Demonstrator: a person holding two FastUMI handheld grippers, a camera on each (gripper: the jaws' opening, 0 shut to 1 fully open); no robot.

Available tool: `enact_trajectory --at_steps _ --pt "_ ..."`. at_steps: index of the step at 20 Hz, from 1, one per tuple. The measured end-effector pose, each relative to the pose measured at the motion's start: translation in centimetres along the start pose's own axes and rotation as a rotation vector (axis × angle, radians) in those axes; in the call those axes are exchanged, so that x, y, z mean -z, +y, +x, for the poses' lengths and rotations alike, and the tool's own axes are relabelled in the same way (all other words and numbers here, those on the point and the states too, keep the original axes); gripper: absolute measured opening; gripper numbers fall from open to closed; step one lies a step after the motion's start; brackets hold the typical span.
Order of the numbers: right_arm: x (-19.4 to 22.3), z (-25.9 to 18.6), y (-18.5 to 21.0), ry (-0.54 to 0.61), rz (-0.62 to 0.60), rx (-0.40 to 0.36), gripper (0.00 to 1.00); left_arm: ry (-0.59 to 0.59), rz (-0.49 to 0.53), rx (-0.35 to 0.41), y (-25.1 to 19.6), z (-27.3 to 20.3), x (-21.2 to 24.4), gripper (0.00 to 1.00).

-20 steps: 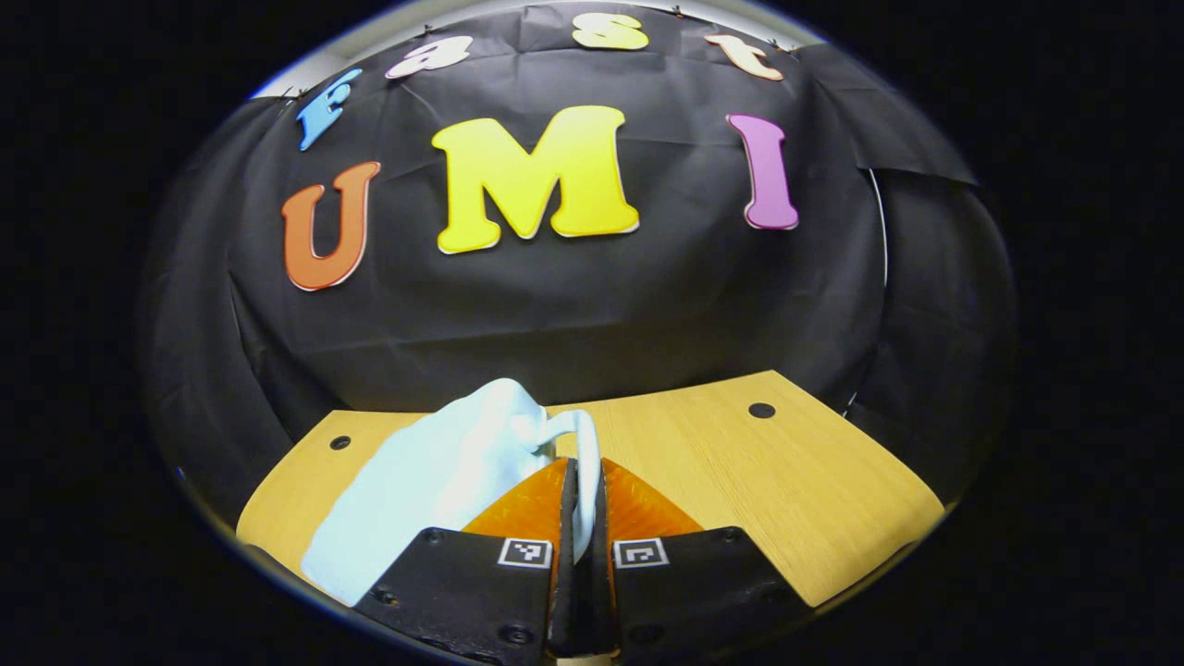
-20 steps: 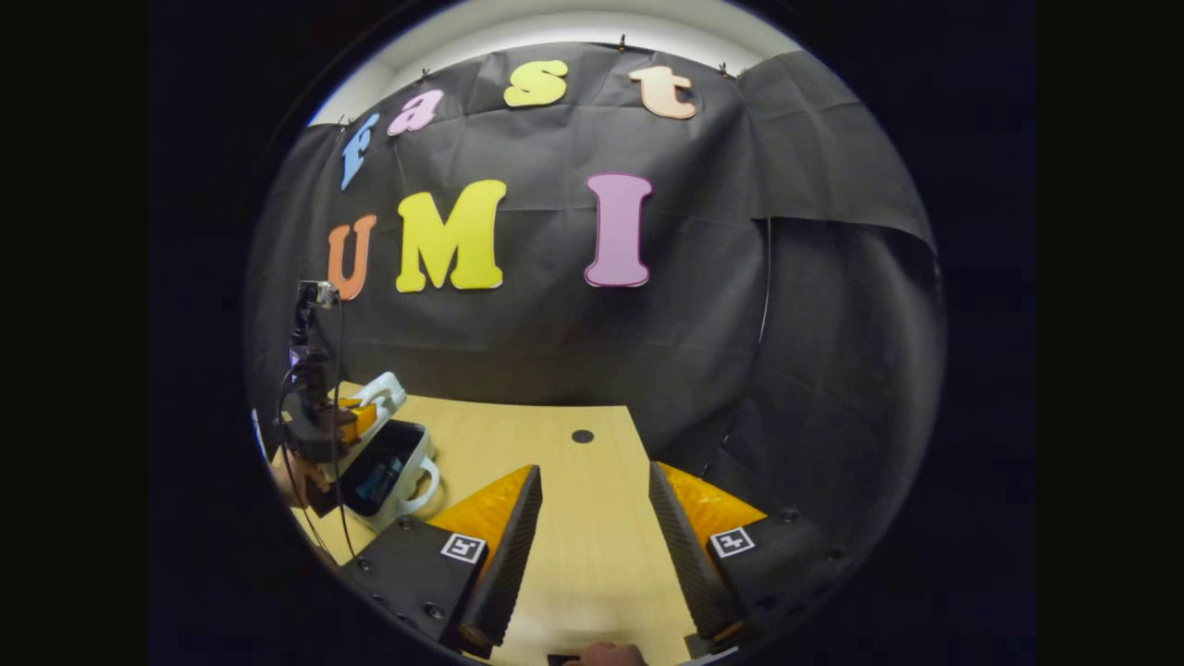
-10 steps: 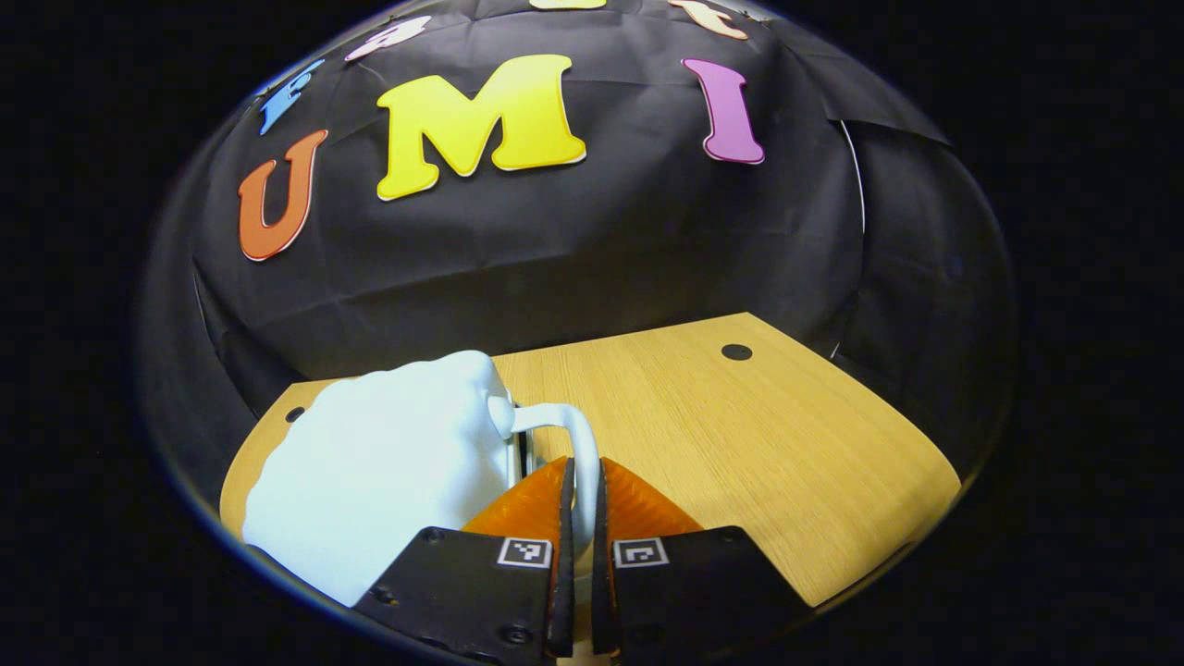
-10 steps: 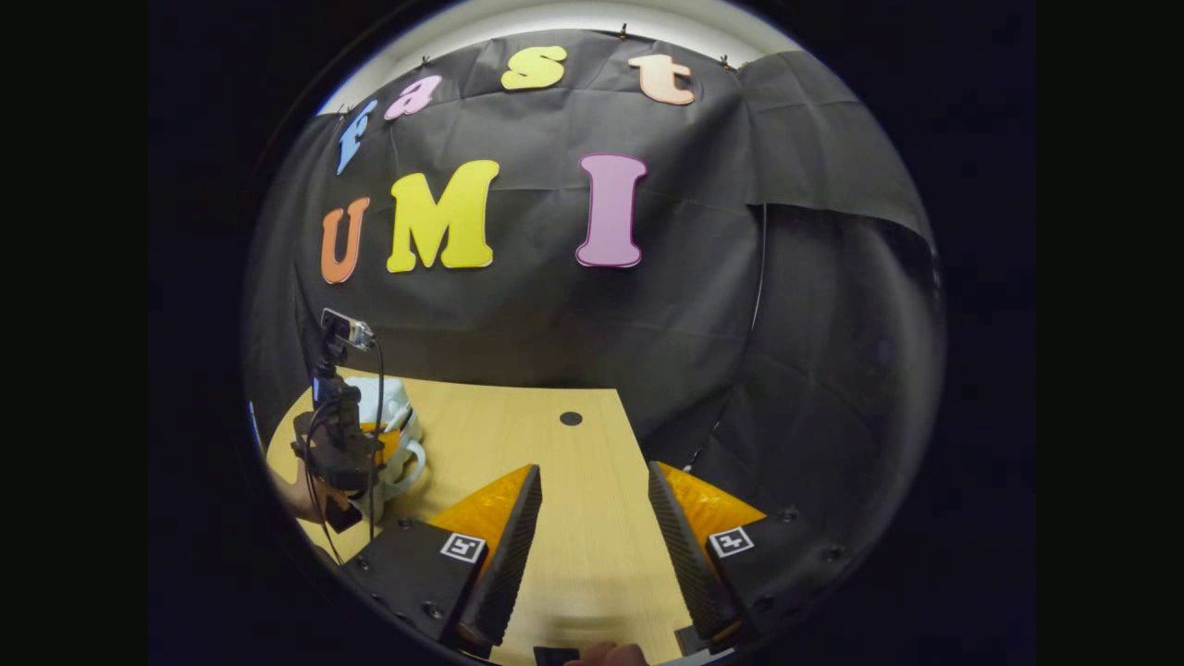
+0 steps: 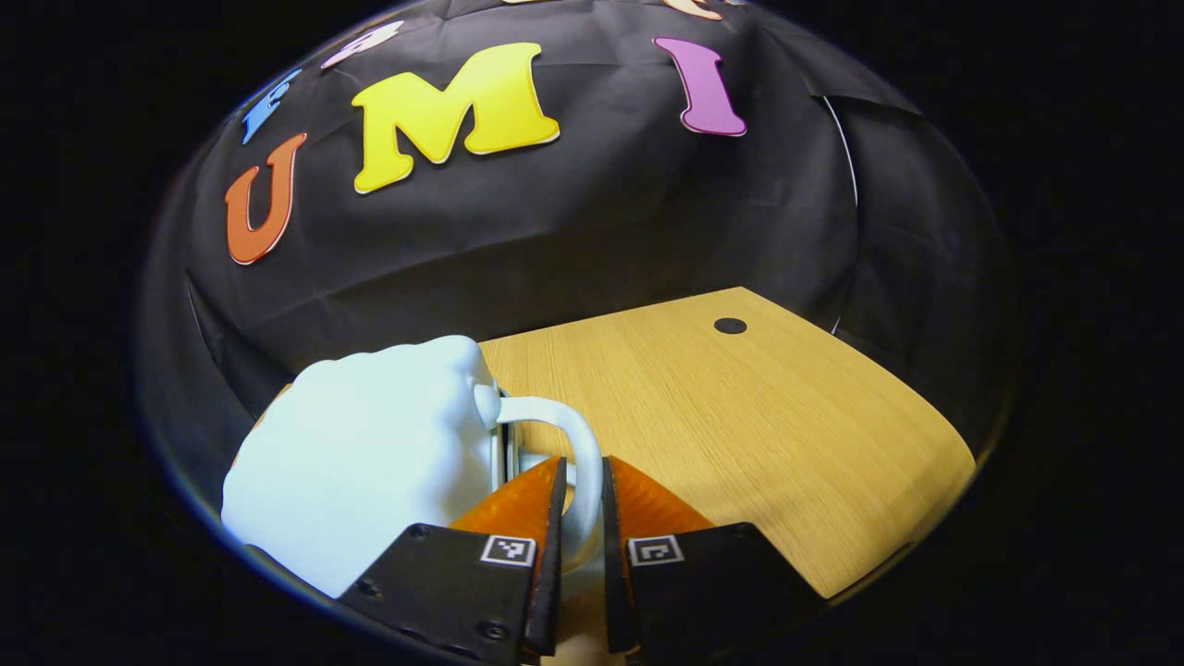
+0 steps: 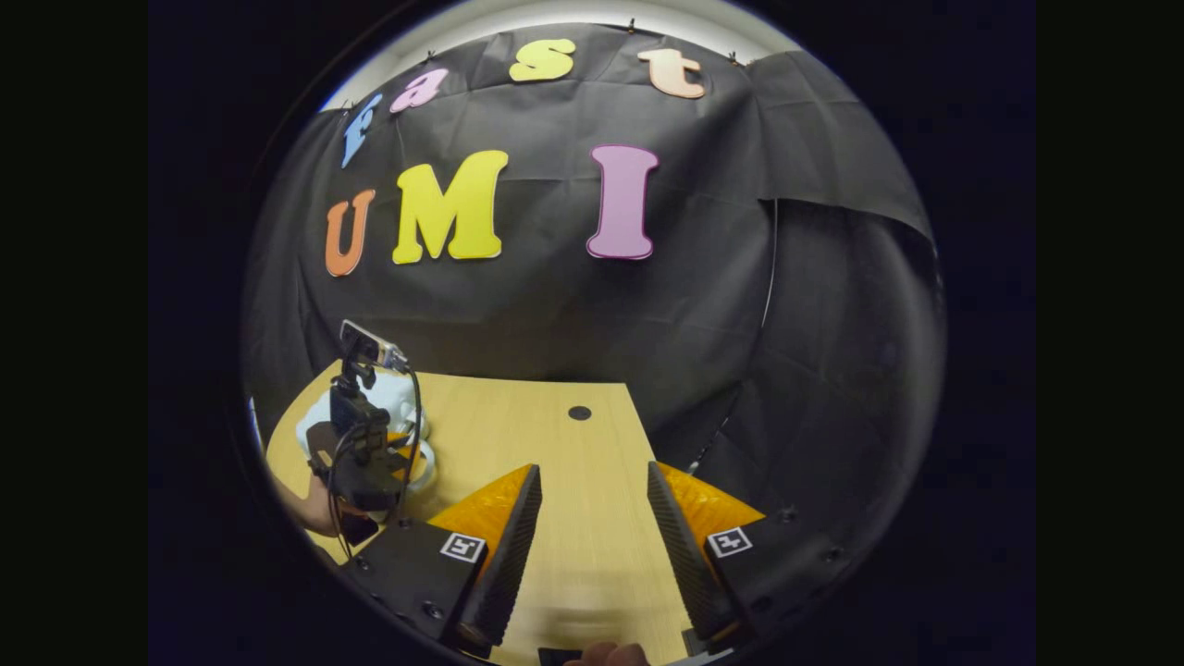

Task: First open the suitcase, pack the skin care products into it, and then close the suitcase.

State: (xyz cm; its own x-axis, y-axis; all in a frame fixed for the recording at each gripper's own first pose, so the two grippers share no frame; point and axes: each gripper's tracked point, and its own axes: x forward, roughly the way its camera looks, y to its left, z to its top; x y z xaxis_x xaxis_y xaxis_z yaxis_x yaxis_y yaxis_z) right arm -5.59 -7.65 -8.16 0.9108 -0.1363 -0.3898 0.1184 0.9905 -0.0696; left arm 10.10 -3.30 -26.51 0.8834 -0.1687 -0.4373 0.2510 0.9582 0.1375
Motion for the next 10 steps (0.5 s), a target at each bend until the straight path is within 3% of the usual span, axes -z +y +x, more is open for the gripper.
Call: enact_trajectory --at_steps 2,3,4,6,7,10 --pt "-0.2 0.1 0.2 -0.003 -0.009 -0.007 0.69 -0.004 0.003 -0.022 0.5 -0.6 -0.2 0.28" --pt "-0.2 0.2 0.5 -0.007 -0.012 -0.013 0.69 -0.016 0.004 -0.028 0.7 -1.0 -0.5 0.42" --pt "-0.6 0.3 0.8 -0.017 -0.013 -0.021 0.69 -0.037 -0.004 -0.028 0.8 -1.7 -1.0 0.45" --pt "-1.6 0.5 1.8 -0.046 -0.020 -0.041 0.69 -0.075 -0.020 -0.037 1.2 -3.6 -2.6 0.87" --pt "-2.2 0.7 2.4 -0.066 -0.028 -0.054 0.66 -0.101 -0.026 -0.050 1.8 -4.8 -3.9 0.98" --pt "-5.4 1.0 5.0 -0.145 -0.021 -0.107 0.69 -0.195 -0.059 -0.102 3.3 -9.4 -8.4 0.99"
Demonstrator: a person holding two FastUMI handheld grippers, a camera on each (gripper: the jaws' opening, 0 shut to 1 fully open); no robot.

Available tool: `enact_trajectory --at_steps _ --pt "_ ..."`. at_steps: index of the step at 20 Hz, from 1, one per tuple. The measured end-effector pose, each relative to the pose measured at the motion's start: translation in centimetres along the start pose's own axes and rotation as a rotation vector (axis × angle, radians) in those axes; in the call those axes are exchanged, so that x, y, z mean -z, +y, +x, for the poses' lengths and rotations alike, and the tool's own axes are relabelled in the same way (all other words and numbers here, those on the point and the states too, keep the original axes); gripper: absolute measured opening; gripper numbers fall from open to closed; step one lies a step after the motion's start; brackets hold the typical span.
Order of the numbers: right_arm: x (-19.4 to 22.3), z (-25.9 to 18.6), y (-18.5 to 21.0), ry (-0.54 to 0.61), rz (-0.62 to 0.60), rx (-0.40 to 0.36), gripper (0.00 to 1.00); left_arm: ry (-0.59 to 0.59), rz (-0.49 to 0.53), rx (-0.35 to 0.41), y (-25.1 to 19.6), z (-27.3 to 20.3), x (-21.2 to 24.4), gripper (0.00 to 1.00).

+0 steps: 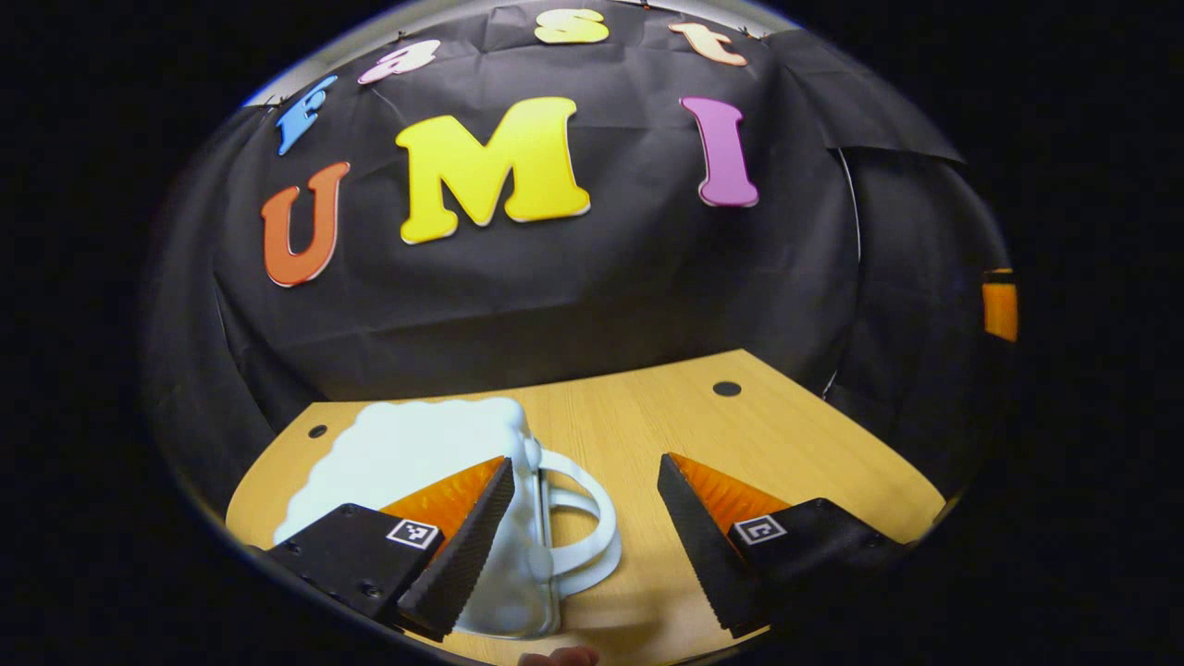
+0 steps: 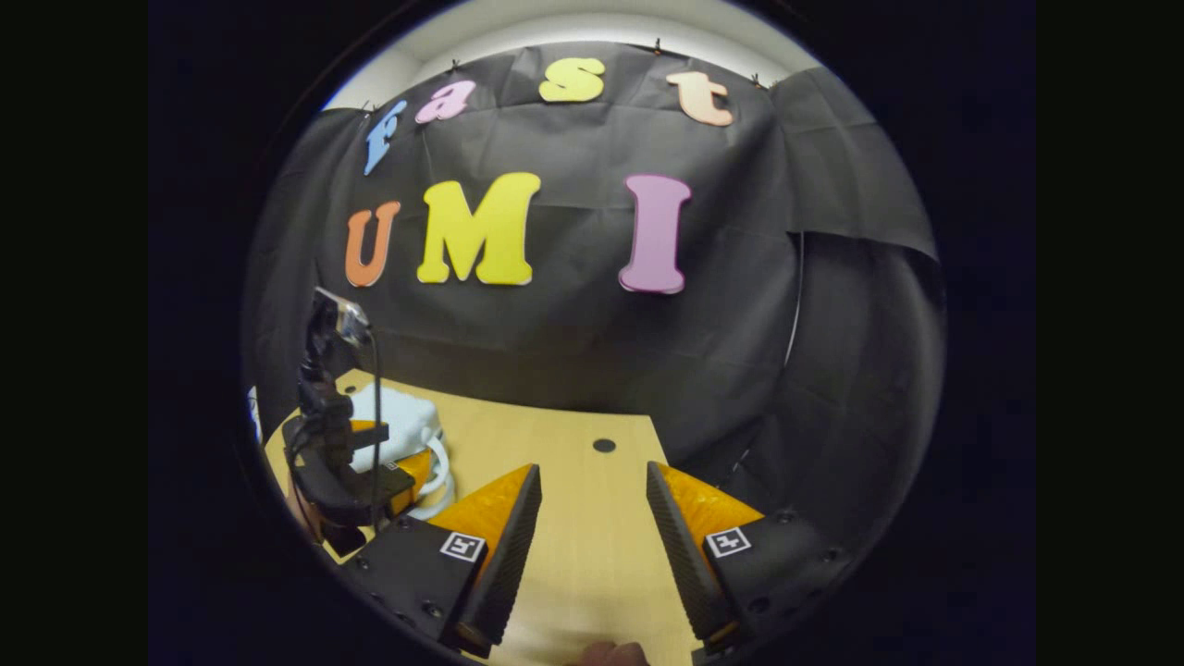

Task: First open the suitcase, pack the skin care products into it, and then close the suitcase.

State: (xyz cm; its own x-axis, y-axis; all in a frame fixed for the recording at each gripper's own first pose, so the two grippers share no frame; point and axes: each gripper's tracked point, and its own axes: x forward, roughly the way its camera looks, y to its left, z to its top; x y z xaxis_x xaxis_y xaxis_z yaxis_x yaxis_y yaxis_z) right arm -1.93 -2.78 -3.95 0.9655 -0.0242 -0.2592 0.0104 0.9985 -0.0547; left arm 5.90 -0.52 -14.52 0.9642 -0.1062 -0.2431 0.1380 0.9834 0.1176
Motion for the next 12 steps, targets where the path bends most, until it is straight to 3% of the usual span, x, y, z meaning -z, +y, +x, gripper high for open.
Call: enact_trajectory --at_steps 6,12 --pt "-4.8 0.9 2.7 -0.152 0.029 -0.036 0.69 -0.193 -0.045 -0.101 3.3 -5.8 -9.9 0.99" --pt "-5.9 0.0 4.3 -0.204 0.021 -0.051 0.66 -0.197 -0.109 -0.128 4.4 -8.0 -10.2 0.99"
